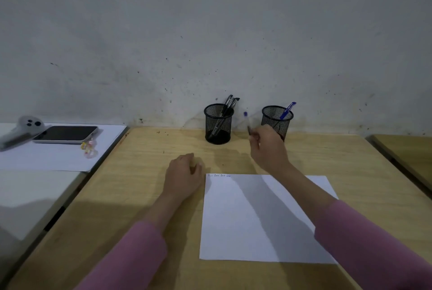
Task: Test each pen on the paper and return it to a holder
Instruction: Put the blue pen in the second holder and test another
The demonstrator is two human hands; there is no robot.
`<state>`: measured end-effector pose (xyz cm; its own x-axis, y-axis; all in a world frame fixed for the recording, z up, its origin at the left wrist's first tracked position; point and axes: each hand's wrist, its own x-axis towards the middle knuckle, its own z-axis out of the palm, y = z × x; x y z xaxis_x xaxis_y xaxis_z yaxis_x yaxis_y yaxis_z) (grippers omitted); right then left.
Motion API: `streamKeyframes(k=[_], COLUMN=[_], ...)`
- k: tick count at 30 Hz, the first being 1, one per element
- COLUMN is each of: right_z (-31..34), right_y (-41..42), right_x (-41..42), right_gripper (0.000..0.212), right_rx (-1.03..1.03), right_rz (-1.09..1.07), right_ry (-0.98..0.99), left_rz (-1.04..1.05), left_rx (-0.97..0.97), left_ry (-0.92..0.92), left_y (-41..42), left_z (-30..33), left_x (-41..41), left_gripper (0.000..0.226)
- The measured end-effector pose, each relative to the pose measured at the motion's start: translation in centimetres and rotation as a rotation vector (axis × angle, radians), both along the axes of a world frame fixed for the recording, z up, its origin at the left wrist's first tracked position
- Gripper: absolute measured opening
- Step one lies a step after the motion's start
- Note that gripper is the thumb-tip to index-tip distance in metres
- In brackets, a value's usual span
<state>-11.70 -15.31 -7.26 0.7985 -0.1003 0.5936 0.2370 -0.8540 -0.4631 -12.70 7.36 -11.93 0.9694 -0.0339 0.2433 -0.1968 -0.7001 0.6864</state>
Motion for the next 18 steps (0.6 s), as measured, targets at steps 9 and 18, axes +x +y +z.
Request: streamKeyframes(k=[9,18], right_z=[0.9,1.3], right_y=[4.3,5.5], right_x=[-4.1,-5.9], right_gripper=[0.015,0.018], right_rx=[0.873,0.913], right_rz=[0.161,0.177], right_ry=[0.114,0.189], left_rz=[-0.214,-0.165], left_rx=[-0.429,-0.491], left_ry=[-0.094,-0.265], left_y=[-2.5,-3.8], left_z=[2.6,3.4], left_x=[-3.9,-4.3], left_gripper=[0.043,0.016])
